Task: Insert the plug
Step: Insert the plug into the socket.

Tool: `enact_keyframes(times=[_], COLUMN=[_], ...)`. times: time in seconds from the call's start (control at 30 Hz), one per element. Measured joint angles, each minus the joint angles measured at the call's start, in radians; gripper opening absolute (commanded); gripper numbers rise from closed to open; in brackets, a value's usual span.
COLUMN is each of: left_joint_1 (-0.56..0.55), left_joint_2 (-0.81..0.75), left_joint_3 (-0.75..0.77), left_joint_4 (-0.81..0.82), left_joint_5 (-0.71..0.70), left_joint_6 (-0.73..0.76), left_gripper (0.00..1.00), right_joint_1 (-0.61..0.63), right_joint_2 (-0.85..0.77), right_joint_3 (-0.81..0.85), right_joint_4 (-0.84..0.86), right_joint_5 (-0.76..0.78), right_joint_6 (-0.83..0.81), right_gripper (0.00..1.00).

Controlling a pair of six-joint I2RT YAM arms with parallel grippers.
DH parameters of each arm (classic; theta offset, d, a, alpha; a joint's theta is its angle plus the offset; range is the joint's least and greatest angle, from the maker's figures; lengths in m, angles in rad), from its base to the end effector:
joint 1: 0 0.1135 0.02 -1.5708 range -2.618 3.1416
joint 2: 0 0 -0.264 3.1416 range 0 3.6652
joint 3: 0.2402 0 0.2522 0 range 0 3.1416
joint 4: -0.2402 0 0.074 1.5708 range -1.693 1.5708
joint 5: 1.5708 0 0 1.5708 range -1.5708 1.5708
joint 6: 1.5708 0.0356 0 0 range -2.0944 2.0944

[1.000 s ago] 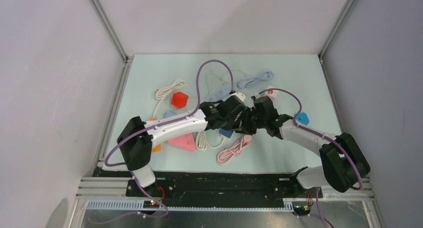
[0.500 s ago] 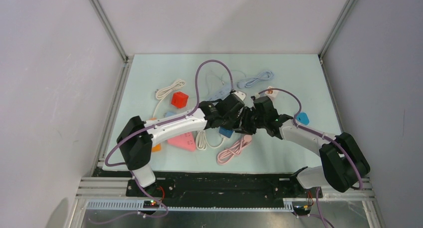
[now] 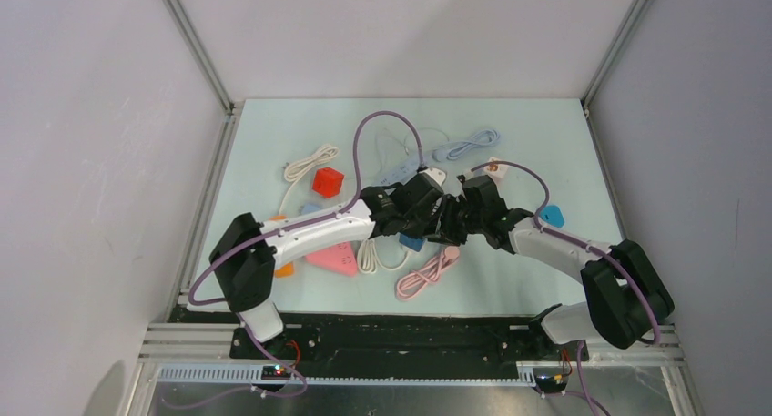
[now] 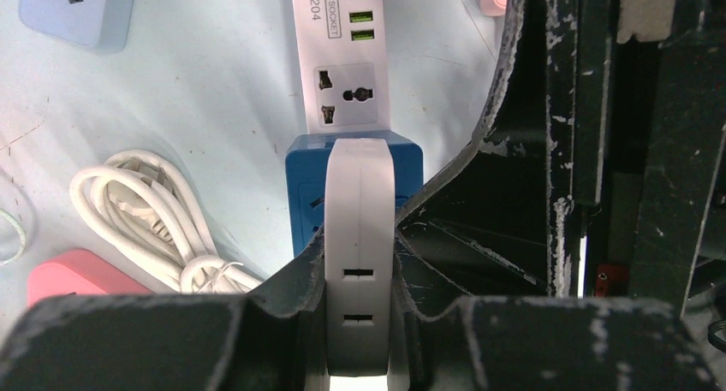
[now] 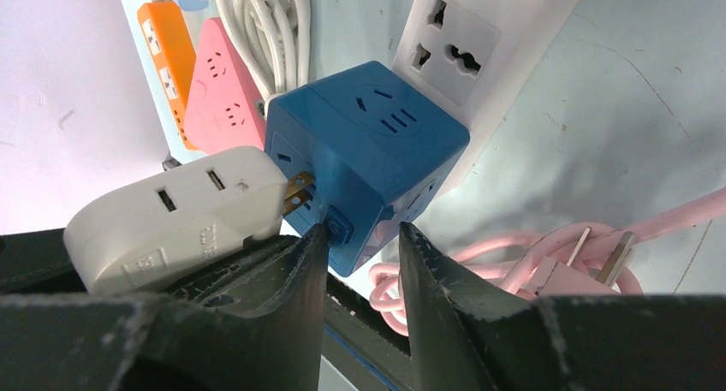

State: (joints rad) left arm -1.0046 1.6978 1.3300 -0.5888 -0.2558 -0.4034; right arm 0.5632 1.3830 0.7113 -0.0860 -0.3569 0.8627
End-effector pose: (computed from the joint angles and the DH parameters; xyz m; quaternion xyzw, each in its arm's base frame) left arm 0.2040 -0.3041 0.2547 0.2431 0.9144 -0.1014 0.3072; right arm 0.2282 0.1588 0.1936 0.0655 0.9043 0.3779 0.1877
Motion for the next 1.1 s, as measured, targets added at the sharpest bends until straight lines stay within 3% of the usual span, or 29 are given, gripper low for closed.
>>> enact_keyframes(times=[1.1], left_joint_1=[0.0], left_joint_2=[-0.016], left_joint_3=[-0.003], left_joint_4=[-0.04], left_joint_5=[0.011], left_joint_6=[-0.008], left_gripper=[0.0], right_joint_1=[0.002], right_joint_2=[0.027], right_joint_3=[0.009], right_joint_4=[0.018], right_joint_5=[-0.031], right_joint_6=[0.002], right_gripper=[0.37])
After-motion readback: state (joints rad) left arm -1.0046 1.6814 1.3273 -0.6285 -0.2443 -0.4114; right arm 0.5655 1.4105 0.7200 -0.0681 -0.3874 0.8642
